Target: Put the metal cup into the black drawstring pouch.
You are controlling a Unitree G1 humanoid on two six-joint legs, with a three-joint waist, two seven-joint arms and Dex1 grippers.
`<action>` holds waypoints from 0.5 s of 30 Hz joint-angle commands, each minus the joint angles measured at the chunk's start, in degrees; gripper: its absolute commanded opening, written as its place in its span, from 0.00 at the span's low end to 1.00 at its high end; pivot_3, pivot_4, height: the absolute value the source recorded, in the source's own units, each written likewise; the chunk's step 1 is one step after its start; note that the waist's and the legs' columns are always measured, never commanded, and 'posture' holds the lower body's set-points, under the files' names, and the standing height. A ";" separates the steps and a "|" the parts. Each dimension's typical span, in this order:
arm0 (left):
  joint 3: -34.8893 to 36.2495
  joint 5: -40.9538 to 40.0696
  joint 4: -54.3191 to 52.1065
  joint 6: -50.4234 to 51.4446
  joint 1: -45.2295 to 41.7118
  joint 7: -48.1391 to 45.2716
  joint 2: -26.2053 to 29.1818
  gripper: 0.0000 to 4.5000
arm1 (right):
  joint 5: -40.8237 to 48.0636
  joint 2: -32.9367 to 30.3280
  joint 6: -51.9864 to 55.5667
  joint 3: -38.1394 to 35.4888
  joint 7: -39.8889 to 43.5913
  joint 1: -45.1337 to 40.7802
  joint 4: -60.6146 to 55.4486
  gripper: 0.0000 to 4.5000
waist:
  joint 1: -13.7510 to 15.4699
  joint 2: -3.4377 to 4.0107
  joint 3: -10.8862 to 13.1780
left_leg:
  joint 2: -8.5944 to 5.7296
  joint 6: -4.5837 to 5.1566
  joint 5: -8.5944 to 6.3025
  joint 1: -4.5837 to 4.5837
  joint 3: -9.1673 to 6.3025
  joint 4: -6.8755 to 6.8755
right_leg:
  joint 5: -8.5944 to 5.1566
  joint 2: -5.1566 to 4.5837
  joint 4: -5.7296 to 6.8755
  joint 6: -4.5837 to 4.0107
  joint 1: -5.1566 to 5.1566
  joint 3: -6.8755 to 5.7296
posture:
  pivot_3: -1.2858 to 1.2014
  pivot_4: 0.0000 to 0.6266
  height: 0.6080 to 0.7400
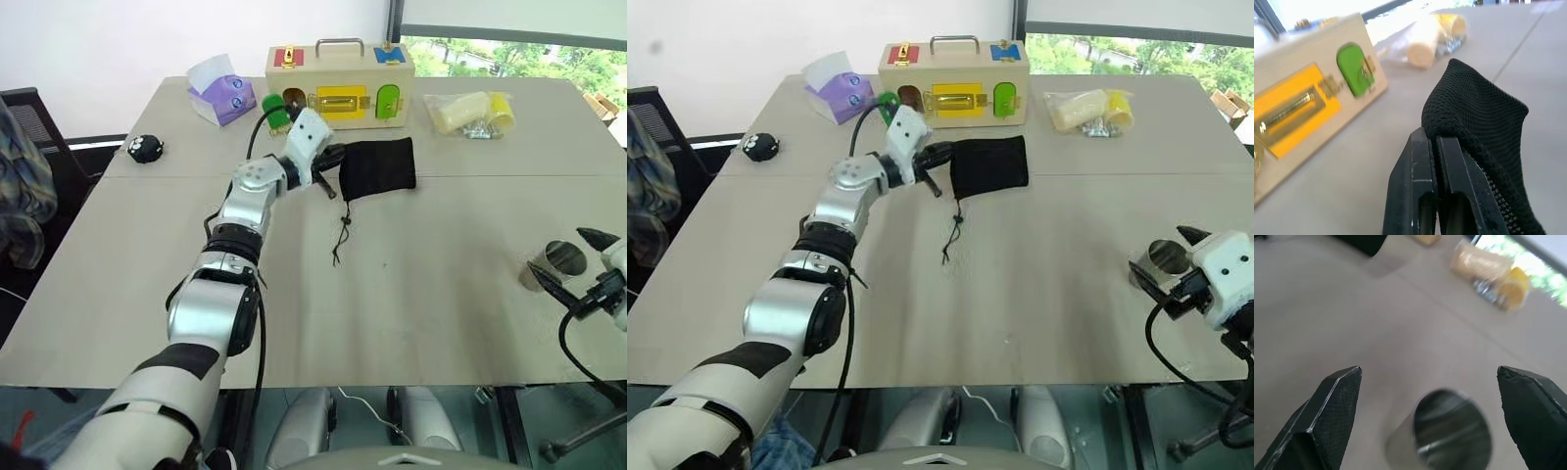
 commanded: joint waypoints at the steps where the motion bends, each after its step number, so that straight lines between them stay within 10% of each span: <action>1: 0.18 -1.81 -10.26 7.19 1.27 1.76 -0.37 0.02 | -2.38 -2.61 0.76 1.24 1.77 0.56 0.49 1.00 | -0.27 0.01 -0.01 | 0.01 -0.02 0.01 0.01 0.02 0.00 | 0.00 0.01 0.00 0.00 0.00 0.02 | 0.52 0.24 0.77; 12: -0.32 -4.62 -25.70 21.51 5.19 3.45 1.14 0.00 | -6.88 -6.54 2.00 3.67 5.60 0.63 4.16 0.05 | -0.09 0.00 0.00 | 0.04 -0.21 0.12 0.04 0.06 -0.01 | 0.00 -0.01 0.00 0.00 -0.01 0.07 | 0.52 0.24 0.77; 15: -0.92 -4.17 -25.53 21.19 5.94 3.68 1.89 0.00 | -7.58 -6.70 2.55 3.67 6.07 1.04 4.14 0.02 | 0.00 -0.01 -0.01 | 0.04 -0.21 0.12 0.04 0.06 0.00 | 0.00 -0.02 -0.02 0.00 0.00 0.09 | 0.52 0.24 0.77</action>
